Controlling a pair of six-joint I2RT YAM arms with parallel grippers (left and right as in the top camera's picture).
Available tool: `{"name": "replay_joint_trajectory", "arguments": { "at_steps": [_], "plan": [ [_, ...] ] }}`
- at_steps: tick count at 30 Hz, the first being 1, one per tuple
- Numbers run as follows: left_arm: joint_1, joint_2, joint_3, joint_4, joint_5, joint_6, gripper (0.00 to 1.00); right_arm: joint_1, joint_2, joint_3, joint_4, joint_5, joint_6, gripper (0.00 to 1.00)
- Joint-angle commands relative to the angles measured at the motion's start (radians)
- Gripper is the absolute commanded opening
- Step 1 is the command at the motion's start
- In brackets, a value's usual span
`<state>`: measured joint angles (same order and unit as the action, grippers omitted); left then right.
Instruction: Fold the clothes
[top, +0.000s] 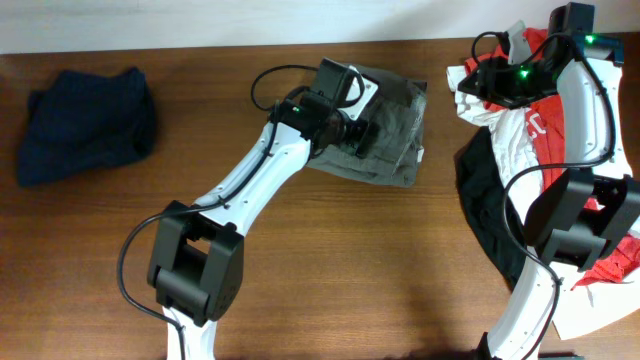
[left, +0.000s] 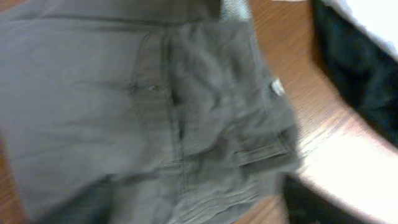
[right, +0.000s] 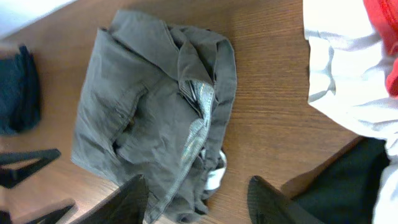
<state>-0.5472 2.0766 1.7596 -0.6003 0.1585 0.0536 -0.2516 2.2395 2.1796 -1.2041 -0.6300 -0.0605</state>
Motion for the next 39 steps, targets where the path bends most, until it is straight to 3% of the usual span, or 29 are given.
{"name": "replay_joint_trajectory", "arguments": {
  "at_steps": [1,3,10,16,23,24,26,30,33,37,39],
  "plan": [
    [0.005,0.04,0.01,0.015,-0.122,0.042,0.11,0.004,-0.022,-0.002,-0.004,-0.011,-0.011,0.3],
    [0.005,0.069,0.01,0.024,-0.122,0.042,0.01,0.004,-0.022,-0.002,-0.005,-0.011,-0.011,0.24],
    [0.024,0.209,0.01,0.0,-0.193,0.042,0.01,0.004,-0.022,-0.002,-0.005,-0.01,-0.011,0.2],
    [0.066,0.231,0.01,-0.047,-0.193,0.052,0.01,0.004,-0.022,-0.002,-0.005,-0.01,-0.011,0.19],
    [0.164,0.233,0.01,-0.108,-0.396,0.197,0.01,0.004,-0.022,-0.002,-0.005,-0.01,-0.011,0.19],
    [0.201,0.233,0.01,-0.095,-0.488,0.232,0.01,0.004,-0.022,-0.002,-0.005,-0.01,-0.011,0.19],
    [0.241,0.233,0.01,-0.061,-0.584,0.267,0.11,0.004,-0.022,-0.002,-0.006,-0.01,-0.011,0.19],
    [0.361,0.233,0.01,0.149,-0.748,0.364,0.43,0.004,-0.022,-0.002,-0.013,-0.01,-0.011,0.19],
    [0.424,0.225,0.016,0.284,-0.75,0.396,0.47,0.004,-0.022,-0.002,-0.02,-0.01,-0.011,0.19],
    [0.398,0.156,0.056,0.185,-0.666,0.539,0.52,0.004,-0.022,-0.002,-0.02,-0.002,-0.011,0.2],
    [0.366,0.111,0.061,0.114,-0.583,0.538,0.57,0.004,-0.022,-0.002,-0.018,-0.002,-0.011,0.2]
  ]
}}
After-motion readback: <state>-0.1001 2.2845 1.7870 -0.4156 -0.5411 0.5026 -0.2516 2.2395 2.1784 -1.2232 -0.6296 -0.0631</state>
